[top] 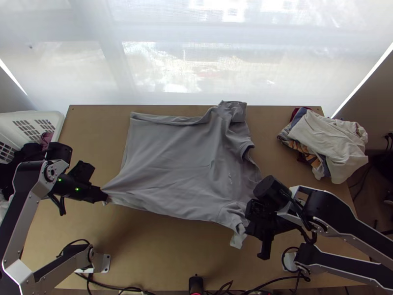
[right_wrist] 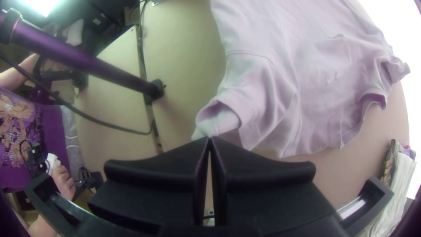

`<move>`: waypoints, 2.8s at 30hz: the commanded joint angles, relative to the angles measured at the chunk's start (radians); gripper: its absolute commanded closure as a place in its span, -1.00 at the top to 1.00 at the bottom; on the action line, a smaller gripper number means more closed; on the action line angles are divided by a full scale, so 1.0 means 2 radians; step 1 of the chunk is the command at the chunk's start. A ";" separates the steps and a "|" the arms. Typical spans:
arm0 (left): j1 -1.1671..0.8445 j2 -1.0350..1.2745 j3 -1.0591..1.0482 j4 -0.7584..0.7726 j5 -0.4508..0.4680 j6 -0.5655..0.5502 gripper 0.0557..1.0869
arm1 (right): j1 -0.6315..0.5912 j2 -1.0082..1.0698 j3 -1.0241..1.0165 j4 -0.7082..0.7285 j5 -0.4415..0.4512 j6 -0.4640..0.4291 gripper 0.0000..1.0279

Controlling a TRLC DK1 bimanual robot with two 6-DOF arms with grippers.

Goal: Fold the t-shirt

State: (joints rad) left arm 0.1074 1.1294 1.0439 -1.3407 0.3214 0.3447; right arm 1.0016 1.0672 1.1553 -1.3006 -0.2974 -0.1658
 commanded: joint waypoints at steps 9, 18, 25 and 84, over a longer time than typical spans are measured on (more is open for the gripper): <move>0.025 -0.072 -0.115 -0.065 -0.079 0.131 -0.93 | 0.067 -0.023 -0.050 -0.063 -0.055 0.037 -0.95; -0.010 -0.058 -0.127 -0.072 -0.092 0.132 -0.93 | 0.068 0.010 -0.065 -0.042 -0.071 0.026 -0.95; -0.032 -0.045 -0.079 -0.052 -0.059 0.104 0.46 | 0.046 0.028 -0.041 0.010 -0.071 0.031 -0.08; -0.084 0.624 0.614 0.058 -0.103 -0.172 -0.56 | -0.262 0.154 0.024 0.221 -0.065 0.022 0.77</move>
State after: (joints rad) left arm -0.0517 2.3905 2.2700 -1.1694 0.1146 0.0029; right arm 0.5129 1.3655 1.2041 -0.8936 -0.4335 -0.1135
